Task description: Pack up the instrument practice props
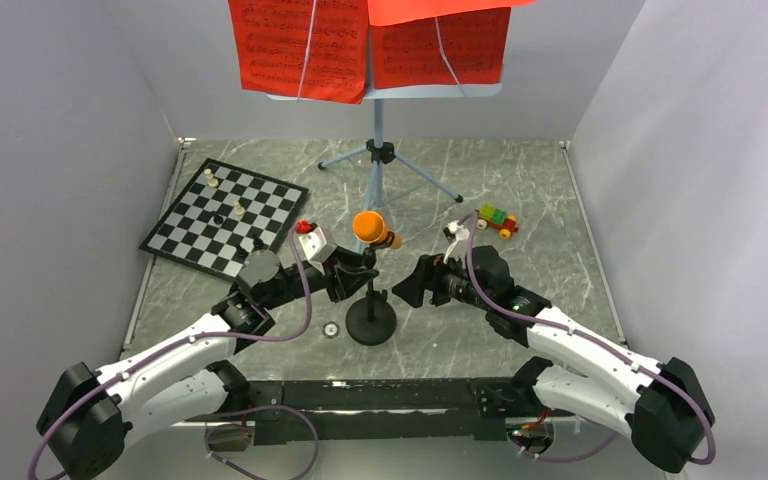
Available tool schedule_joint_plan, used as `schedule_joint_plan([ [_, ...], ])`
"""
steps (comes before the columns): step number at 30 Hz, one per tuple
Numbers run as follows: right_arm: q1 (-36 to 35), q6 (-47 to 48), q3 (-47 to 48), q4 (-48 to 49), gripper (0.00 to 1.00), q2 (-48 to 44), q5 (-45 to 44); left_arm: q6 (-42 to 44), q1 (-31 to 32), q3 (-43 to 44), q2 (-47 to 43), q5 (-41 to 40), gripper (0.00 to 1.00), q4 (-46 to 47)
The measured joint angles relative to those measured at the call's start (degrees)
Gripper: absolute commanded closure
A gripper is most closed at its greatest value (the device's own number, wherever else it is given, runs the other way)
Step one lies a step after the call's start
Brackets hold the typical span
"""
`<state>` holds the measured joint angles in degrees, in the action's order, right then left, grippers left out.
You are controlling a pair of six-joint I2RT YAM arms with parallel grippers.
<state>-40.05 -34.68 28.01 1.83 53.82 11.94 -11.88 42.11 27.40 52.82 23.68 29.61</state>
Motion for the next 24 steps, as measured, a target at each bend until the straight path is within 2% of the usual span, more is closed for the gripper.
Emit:
schedule_joint_plan([
  [3, 0.0, 0.79, -0.04, 2.1, 0.19, 0.11, 2.54, 0.17, 0.2, 0.0, 0.0, 0.33, 0.65, 0.02],
  [6, 0.0, 1.73, -0.7, 5.05, 0.32, -0.24, 4.13, 0.22, 0.26, 0.0, 0.0, 0.46, 0.67, -0.09],
  [9, 0.0, 1.97, -2.64, 9.9, 0.37, -0.48, 5.2, 0.22, 0.26, 0.0, -0.13, 0.46, 0.74, -0.33],
  [12, 0.0, 2.12, -4.28, 12.74, 0.35, 0.39, 5.92, 0.31, 0.35, 0.0, -0.22, 0.52, 0.76, -0.31],
  [16, -0.39, 2.49, -4.26, 15.17, 0.27, 5.07, 7.72, 0.66, 0.35, -0.07, -0.48, 0.46, 0.81, -0.37],
  [24, -1.31, 2.75, -3.52, 19.96, 0.27, 10.03, 10.6, 2.27, 0.17, -0.17, -1.29, -0.28, 0.93, -1.4],
])
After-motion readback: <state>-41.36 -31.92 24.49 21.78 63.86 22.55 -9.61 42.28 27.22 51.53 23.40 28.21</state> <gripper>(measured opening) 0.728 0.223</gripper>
